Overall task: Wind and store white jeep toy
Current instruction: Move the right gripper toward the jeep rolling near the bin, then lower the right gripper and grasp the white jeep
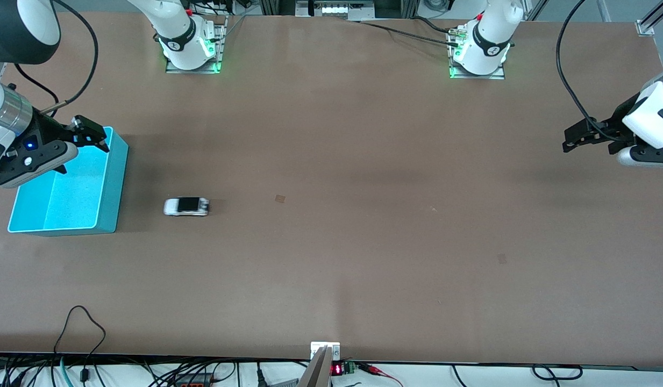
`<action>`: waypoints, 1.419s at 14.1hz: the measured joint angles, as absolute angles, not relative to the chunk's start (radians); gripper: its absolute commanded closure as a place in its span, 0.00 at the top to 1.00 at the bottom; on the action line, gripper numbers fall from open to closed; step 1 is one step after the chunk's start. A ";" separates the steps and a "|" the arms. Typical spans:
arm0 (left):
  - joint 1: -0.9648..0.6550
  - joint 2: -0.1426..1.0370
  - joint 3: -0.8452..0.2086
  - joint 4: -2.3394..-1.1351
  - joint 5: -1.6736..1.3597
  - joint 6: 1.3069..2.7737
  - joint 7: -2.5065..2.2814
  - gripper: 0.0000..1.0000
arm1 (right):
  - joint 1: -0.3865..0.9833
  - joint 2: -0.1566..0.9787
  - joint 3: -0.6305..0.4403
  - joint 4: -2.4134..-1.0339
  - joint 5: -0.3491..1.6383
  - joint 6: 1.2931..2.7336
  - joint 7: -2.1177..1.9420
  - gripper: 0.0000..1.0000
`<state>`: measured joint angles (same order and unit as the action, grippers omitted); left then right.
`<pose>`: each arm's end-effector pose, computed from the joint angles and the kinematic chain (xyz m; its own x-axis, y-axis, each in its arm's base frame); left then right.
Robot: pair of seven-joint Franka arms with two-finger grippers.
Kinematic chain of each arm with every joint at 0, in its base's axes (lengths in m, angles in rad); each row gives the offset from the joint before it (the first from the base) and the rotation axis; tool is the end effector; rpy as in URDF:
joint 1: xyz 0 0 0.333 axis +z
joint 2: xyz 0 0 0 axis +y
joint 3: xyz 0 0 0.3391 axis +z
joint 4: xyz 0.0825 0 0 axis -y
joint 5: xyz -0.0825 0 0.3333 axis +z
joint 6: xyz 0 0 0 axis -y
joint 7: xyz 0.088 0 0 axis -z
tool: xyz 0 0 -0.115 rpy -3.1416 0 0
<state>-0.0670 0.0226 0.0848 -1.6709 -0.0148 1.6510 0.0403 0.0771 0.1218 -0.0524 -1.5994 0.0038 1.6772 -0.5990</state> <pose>0.5140 0.0070 0.5926 0.9989 -0.0213 -0.0419 -0.0207 -0.9997 0.0145 0.5476 0.0157 0.5725 0.8110 0.5838 -0.0377 0.5834 -0.8119 -0.0225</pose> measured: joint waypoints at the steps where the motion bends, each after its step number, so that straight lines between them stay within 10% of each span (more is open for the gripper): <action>1: -0.066 0.022 0.087 -1.674 -0.015 1.651 0.040 1.00 | 0.068 0.129 -0.053 -1.600 0.004 1.677 -0.660 1.00; 20: -0.082 -0.015 0.074 -1.697 -0.015 1.630 0.041 1.00 | 0.003 0.492 -0.053 -1.651 -0.038 1.935 -1.186 1.00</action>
